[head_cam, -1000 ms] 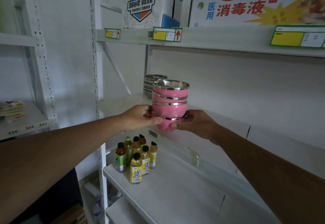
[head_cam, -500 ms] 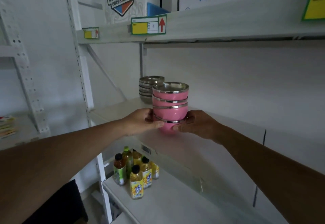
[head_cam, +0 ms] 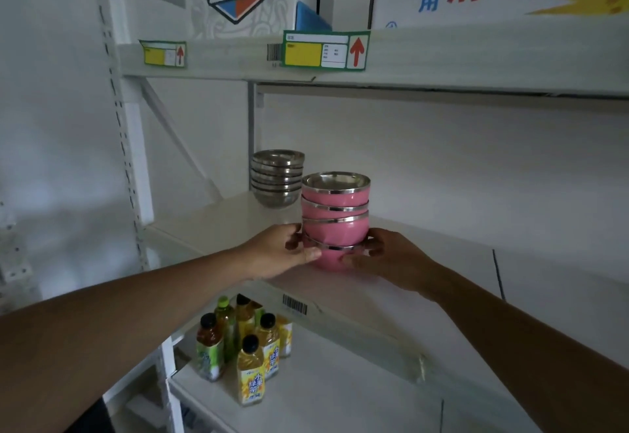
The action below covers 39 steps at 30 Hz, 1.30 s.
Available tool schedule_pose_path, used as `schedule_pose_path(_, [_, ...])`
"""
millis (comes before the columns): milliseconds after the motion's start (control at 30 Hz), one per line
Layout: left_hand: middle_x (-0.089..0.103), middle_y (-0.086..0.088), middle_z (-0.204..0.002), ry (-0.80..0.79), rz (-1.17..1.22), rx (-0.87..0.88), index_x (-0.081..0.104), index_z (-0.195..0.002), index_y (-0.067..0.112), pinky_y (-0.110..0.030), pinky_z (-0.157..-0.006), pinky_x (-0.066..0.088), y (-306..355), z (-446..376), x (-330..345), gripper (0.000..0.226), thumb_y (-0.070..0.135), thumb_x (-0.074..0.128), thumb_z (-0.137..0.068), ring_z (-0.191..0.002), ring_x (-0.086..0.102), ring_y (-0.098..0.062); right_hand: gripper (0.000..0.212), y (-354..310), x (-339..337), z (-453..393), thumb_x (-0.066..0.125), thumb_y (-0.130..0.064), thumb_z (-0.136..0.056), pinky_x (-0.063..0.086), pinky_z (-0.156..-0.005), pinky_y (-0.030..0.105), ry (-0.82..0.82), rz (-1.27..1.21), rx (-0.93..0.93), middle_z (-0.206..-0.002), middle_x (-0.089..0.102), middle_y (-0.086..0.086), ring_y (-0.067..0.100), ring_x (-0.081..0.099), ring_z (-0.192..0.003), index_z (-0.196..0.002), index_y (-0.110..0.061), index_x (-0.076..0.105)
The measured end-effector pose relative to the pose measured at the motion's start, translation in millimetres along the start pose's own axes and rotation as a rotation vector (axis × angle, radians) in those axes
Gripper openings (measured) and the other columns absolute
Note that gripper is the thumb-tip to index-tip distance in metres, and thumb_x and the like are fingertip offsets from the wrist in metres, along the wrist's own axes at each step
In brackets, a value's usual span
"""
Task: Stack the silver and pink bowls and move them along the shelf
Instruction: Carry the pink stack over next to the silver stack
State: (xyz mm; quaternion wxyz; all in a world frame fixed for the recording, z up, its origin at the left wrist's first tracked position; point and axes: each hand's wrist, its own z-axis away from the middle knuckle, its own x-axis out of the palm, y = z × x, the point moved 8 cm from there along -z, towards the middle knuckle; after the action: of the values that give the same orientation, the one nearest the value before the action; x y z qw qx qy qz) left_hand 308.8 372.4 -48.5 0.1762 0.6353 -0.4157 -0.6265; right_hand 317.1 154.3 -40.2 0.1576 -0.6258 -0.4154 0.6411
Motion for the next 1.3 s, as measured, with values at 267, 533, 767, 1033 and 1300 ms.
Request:
schedule_pose_path(267, [0.063,0.012,-0.153,0.128,0.137,-0.051,0.053,-0.16,0.036,-0.026,-0.108,0.043,-24.9,16.9,1.8,0.061,0.044,0.069,-0.102,-0.144,0.056,-0.012,0.08,-0.3,7.1,38.3,0.068,-0.049,-0.099,0.05,-0.107,0.037,0.189,0.12,0.071,-0.166,0.042,-0.004,0.014,0.058,-0.133,-0.166,-0.025,0.03])
schedule_pose_path(533, [0.084,0.0,-0.119,0.131,0.542,-0.132,0.085,-0.112,0.031,-0.054,-0.12,0.045,-34.8,-4.6,16.0,0.044,0.025,0.064,-0.074,-0.125,0.071,-0.026,0.028,-2.8,18.4,34.7,0.059,-0.017,-0.103,0.048,-0.105,0.036,0.234,-0.485,0.135,-0.127,0.074,-0.005,0.019,0.063,-0.125,-0.111,-0.039,0.074])
schedule_pose_path(767, [0.072,-0.011,-0.105,0.158,0.492,-0.232,0.07,-0.114,-0.007,-0.046,-0.115,0.046,-39.9,-55.0,6.0,0.065,0.012,0.056,-0.053,-0.125,0.064,-0.043,0.034,21.3,10.3,-18.1,0.055,-0.014,-0.104,0.042,-0.12,0.048,0.265,-0.588,0.226,-0.134,0.07,0.006,0.024,0.062,-0.13,-0.134,-0.02,0.069])
schedule_pose_path(1033, [0.06,-0.012,-0.101,0.135,0.435,-0.226,0.072,-0.106,0.0,-0.038,-0.085,0.033,-32.5,-111.6,3.0,0.061,0.004,0.049,-0.05,-0.098,0.052,-0.025,0.019,36.7,-1.2,-77.6,0.057,-0.013,-0.096,0.045,-0.115,0.052,0.28,-0.588,0.24,-0.137,0.065,0.022,0.035,0.058,-0.133,-0.101,-0.022,0.073])
schedule_pose_path(1300, [0.059,-0.003,-0.081,0.169,0.236,-0.187,0.064,-0.08,0.009,-0.034,-0.07,0.037,-31.7,-125.6,-6.1,0.023,0.018,0.055,-0.061,-0.085,0.054,-0.026,0.021,55.8,-12.6,-90.7,0.064,-0.028,-0.099,0.053,-0.109,0.052,0.289,-0.436,0.225,-0.121,0.073,-0.003,0.033,0.066,-0.121,-0.114,-0.036,0.075])
